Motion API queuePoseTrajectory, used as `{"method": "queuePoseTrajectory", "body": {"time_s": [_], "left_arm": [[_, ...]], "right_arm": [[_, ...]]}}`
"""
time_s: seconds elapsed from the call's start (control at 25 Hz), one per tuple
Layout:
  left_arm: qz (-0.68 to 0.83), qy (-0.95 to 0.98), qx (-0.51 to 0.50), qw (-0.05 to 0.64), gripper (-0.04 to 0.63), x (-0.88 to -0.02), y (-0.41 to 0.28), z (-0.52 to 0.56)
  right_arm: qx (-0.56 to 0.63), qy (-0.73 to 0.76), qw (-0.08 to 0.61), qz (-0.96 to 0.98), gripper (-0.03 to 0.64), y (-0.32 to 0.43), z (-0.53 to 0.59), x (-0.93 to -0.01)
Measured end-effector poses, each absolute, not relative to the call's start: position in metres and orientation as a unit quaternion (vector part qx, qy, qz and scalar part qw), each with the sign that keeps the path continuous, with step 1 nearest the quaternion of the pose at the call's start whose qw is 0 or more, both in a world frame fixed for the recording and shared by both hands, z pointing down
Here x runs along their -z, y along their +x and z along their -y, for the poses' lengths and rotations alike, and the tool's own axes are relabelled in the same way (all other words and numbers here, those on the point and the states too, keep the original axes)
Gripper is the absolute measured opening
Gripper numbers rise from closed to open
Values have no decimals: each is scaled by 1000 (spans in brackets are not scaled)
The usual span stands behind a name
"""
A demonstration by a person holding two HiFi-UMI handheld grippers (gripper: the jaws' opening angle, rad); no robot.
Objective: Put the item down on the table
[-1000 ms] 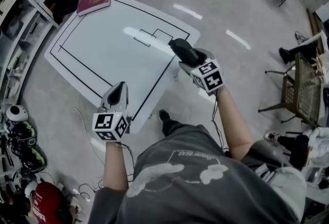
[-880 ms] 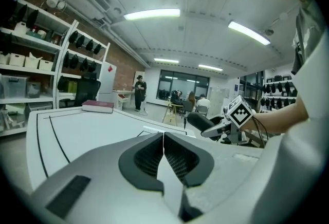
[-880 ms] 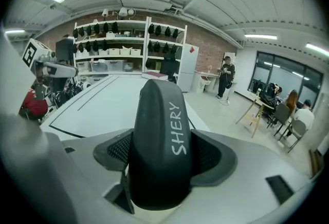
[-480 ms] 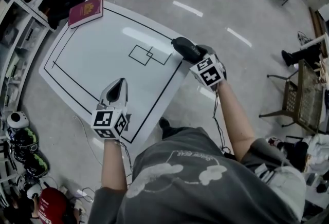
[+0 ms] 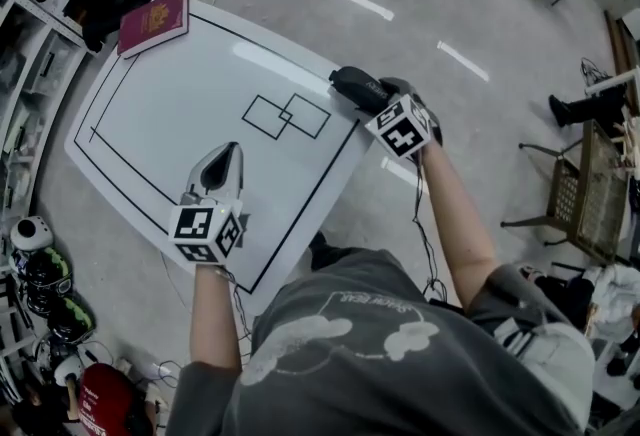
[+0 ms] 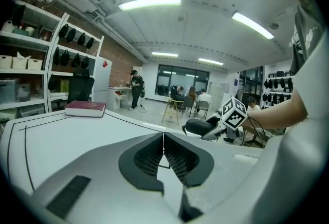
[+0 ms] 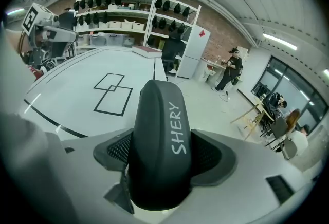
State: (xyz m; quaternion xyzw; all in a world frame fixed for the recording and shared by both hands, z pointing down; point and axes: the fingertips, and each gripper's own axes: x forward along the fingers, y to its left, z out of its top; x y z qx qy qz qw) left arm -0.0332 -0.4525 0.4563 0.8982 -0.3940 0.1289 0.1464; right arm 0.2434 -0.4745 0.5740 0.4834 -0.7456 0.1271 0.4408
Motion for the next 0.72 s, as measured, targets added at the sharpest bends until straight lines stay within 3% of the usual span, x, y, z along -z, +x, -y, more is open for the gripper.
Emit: {"method": "queuePoseTrajectory", "body": {"time_s": [0.28,0.72], "left_arm": [[389,898,-135,154,6,-464,-26,459],[381,900,-138,162,6,-469,-23,450]], "right_arm": [[-121,478,466,735,333,247,479,-587],[-144,468,434,756,361,238,477,-588]]}}
